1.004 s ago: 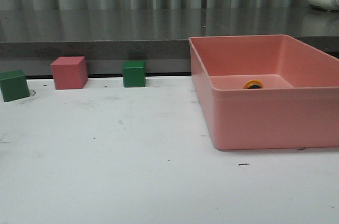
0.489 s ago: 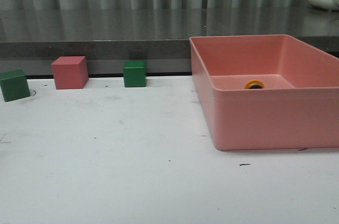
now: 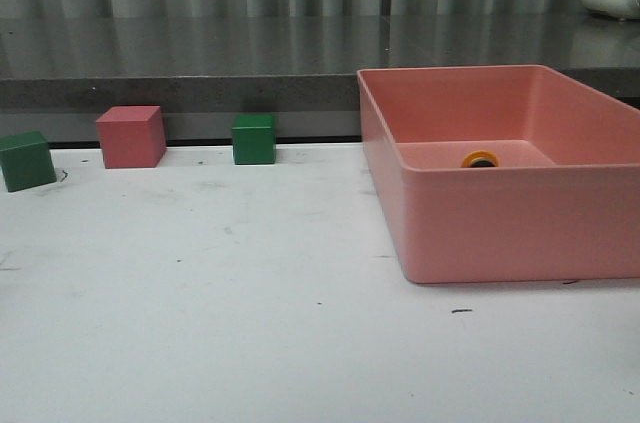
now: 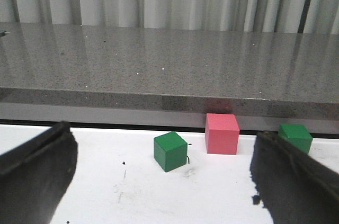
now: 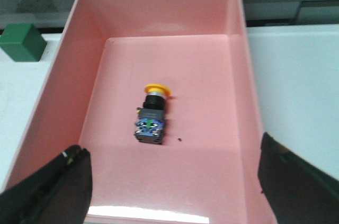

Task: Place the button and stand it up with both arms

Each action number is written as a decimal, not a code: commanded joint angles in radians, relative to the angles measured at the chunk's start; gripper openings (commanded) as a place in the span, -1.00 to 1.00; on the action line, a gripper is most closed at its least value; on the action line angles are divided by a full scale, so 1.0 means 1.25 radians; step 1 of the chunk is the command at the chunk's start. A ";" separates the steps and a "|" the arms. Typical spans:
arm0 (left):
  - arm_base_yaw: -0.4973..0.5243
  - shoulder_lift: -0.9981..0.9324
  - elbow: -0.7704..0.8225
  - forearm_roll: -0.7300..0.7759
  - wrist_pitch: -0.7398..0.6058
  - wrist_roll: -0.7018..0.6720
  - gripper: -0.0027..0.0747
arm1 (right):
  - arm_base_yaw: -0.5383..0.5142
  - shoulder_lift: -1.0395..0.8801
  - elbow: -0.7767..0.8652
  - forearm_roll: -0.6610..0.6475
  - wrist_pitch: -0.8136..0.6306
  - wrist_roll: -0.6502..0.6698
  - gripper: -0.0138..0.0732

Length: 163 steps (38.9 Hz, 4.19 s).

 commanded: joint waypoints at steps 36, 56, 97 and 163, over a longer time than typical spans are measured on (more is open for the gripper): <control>0.000 0.012 -0.029 -0.007 -0.068 -0.005 0.73 | 0.083 0.669 -0.623 -0.176 0.292 0.339 0.74; 0.000 0.012 -0.029 -0.007 -0.068 -0.005 0.73 | 0.082 0.755 -0.658 -0.174 0.345 0.339 0.43; 0.000 0.012 -0.029 -0.007 -0.070 -0.005 0.73 | 0.187 0.449 -0.658 -0.174 0.422 0.279 -0.05; 0.000 0.012 -0.029 -0.007 -0.070 -0.005 0.73 | 0.529 0.894 -0.898 -0.108 0.416 0.491 0.09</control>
